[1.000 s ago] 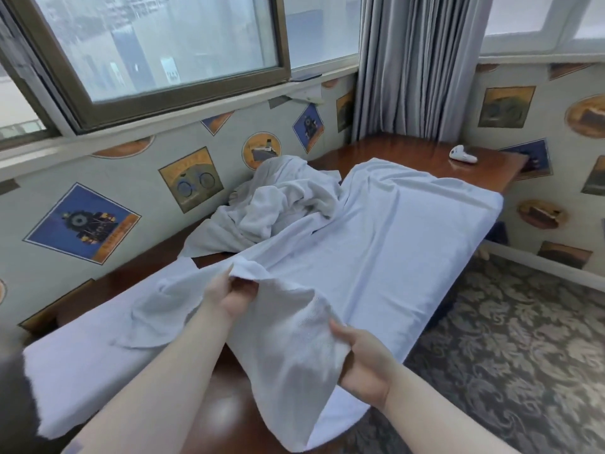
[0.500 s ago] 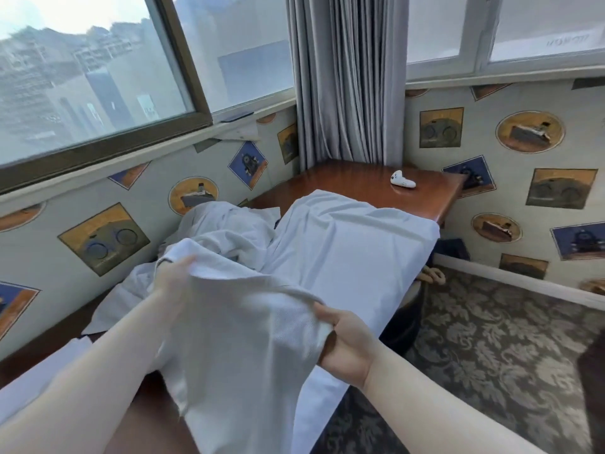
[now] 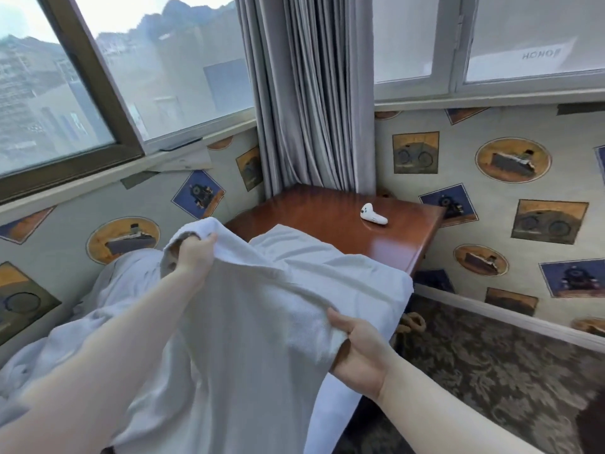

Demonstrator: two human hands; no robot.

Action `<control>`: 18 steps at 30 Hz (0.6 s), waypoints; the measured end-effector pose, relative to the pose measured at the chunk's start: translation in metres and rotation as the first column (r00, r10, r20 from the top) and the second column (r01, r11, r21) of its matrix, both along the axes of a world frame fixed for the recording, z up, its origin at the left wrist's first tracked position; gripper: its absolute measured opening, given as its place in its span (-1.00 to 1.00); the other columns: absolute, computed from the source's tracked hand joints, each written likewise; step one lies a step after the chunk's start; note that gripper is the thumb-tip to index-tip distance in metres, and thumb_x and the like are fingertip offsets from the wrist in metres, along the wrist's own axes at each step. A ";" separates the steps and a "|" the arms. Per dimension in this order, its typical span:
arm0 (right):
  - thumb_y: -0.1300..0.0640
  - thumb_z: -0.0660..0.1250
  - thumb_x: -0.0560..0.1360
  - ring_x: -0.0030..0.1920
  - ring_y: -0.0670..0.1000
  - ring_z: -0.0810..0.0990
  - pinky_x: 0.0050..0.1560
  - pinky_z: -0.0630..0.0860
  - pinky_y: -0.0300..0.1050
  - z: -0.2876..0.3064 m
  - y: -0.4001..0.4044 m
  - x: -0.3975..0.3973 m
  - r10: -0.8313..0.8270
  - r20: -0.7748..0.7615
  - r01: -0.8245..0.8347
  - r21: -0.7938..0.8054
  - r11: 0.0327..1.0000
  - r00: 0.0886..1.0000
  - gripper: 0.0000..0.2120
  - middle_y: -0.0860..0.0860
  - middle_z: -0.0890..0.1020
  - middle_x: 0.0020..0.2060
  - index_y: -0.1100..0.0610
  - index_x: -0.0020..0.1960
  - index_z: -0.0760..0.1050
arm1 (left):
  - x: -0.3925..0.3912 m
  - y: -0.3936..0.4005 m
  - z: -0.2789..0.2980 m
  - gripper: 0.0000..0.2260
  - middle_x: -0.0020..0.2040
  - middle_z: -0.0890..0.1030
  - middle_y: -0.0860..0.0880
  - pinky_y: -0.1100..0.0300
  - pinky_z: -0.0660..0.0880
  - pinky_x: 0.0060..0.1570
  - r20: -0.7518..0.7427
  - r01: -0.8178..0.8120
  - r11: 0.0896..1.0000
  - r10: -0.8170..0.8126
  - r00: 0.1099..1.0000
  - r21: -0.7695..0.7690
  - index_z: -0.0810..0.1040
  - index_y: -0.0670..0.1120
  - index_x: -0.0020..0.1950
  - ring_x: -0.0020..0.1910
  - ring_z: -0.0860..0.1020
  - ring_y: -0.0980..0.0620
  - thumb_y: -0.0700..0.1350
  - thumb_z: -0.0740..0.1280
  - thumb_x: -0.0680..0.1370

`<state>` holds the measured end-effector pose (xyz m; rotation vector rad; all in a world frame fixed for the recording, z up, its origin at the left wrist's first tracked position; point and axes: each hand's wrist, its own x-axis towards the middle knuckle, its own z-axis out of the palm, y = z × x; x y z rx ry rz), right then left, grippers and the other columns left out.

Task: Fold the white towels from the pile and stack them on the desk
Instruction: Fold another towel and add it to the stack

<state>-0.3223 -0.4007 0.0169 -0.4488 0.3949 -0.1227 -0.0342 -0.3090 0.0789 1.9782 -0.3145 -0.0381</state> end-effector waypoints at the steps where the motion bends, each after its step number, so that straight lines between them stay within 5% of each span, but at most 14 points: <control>1: 0.16 0.13 0.65 0.15 0.14 0.65 0.07 0.63 0.06 0.000 -0.016 -0.001 -0.001 -0.005 0.001 0.004 1.000 1.000 -0.66 0.16 0.64 0.18 0.23 0.10 0.67 | 0.002 -0.020 0.000 -0.62 0.23 0.53 -0.29 -0.01 0.39 0.28 0.026 0.022 0.999 -0.023 0.999 0.038 0.49 -0.37 0.27 0.25 0.47 -0.27 -0.07 0.25 0.64; 5: 0.19 0.12 0.65 0.15 0.13 0.65 0.07 0.63 0.00 -0.004 -0.085 -0.004 0.004 -0.040 -0.005 -0.018 1.000 0.999 -0.67 0.17 0.64 0.18 0.23 0.10 0.67 | 0.017 -0.090 -0.001 -0.57 0.19 0.55 -0.29 -0.07 0.41 0.25 0.202 0.080 0.936 -0.157 0.967 0.342 0.53 -0.34 0.22 0.20 0.49 -0.26 0.02 0.24 0.58; 8: 0.23 0.12 0.65 0.14 0.15 0.66 0.09 0.59 0.01 -0.013 -0.137 -0.004 0.013 -0.081 -0.016 -0.040 0.999 0.997 -0.68 0.19 0.64 0.16 0.26 0.14 0.65 | 0.027 -0.136 -0.005 -0.50 0.33 0.46 -0.29 -0.10 0.29 0.36 0.272 0.057 0.833 -0.243 0.931 0.551 0.47 -0.32 0.32 0.34 0.38 -0.26 0.05 0.24 0.57; 11: 0.25 0.08 0.66 0.14 0.14 0.65 0.20 0.53 0.01 -0.024 -0.178 -0.007 0.080 -0.118 -0.089 -0.073 0.993 0.990 -0.68 0.18 0.65 0.16 0.22 0.22 0.58 | 0.028 -0.175 -0.006 -0.36 0.44 0.36 -0.27 -0.15 0.00 0.47 0.398 -0.133 0.631 -0.299 0.867 0.764 0.49 -0.23 0.34 0.48 0.21 -0.22 0.20 0.23 0.44; 13: 0.25 0.07 0.67 0.17 0.15 0.64 0.27 0.49 0.05 -0.031 -0.202 -0.004 0.111 -0.150 -0.125 -0.089 0.988 0.982 -0.68 0.17 0.65 0.15 0.18 0.26 0.55 | 0.030 -0.200 -0.007 -0.45 0.38 0.44 -0.26 -0.07 0.09 0.37 0.491 -0.252 0.526 -0.383 0.783 0.812 0.57 -0.21 0.26 0.44 0.28 -0.23 0.17 0.32 0.46; 16: 0.25 0.07 0.67 0.21 0.18 0.61 0.32 0.45 0.12 -0.038 -0.234 0.005 0.132 -0.201 -0.155 -0.102 0.983 0.971 -0.67 0.16 0.66 0.15 0.17 0.28 0.55 | 0.039 -0.235 -0.006 -0.71 0.02 0.58 -0.09 0.11 0.25 0.06 0.508 -0.377 0.341 -0.567 0.648 0.861 0.64 -0.12 0.06 0.11 0.49 -0.12 0.02 0.27 0.49; 18: 0.25 0.07 0.67 0.22 0.19 0.59 0.32 0.44 0.16 -0.042 -0.251 0.011 0.163 -0.225 -0.185 -0.081 0.979 0.961 -0.67 0.17 0.65 0.15 0.18 0.29 0.54 | 0.052 -0.249 -0.009 -0.67 0.10 0.57 -0.08 0.06 0.27 0.16 0.399 -0.344 0.219 -0.657 0.640 0.913 0.61 -0.08 0.14 0.18 0.45 -0.09 0.04 0.20 0.54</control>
